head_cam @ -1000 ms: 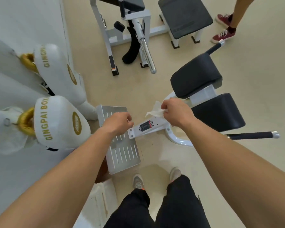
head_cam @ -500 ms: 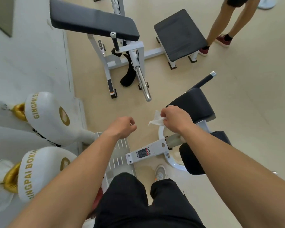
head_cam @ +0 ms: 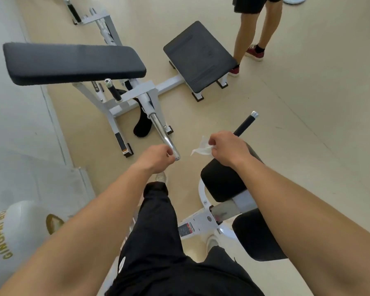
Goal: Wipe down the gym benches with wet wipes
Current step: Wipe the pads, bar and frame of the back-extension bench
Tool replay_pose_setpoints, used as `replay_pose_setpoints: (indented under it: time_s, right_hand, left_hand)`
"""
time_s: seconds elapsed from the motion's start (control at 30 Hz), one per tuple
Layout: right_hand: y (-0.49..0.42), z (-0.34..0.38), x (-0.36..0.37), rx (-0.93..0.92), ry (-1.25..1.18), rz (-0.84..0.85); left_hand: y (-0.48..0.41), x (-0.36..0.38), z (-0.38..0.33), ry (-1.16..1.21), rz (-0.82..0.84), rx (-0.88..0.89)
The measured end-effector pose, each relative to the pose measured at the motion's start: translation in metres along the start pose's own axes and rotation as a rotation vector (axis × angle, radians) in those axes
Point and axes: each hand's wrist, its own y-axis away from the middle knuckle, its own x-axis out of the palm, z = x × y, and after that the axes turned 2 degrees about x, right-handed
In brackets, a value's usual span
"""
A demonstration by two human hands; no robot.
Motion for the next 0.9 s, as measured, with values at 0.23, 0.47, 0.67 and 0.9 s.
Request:
replay_pose_setpoints:
  time_s: [0.23, 0.47, 0.67, 0.9]
  right_hand:
    - [-0.149, 0.019, -0.033, 0.283, -0.085, -0.097]
    - [-0.254, 0.070, -0.051, 0.539, -0.231, -0.084]
    - [-0.283, 0.082, -0.056, 0.660, -0.248, -0.145]
    - [-0.278, 0.085, -0.050, 0.754, -0.286, -0.180]
  left_hand:
    - [-0.206, -0.101, 0.001, -0.258, 0.099, 0.240]
    - [-0.339, -0.190, -0.007, -0.368, 0.217, 0.506]
    - [-0.381, -0.197, -0.008, -0.385, 0.306, 0.599]
    - [-0.390, -0.195, 0.001, -0.418, 0.346, 0.637]
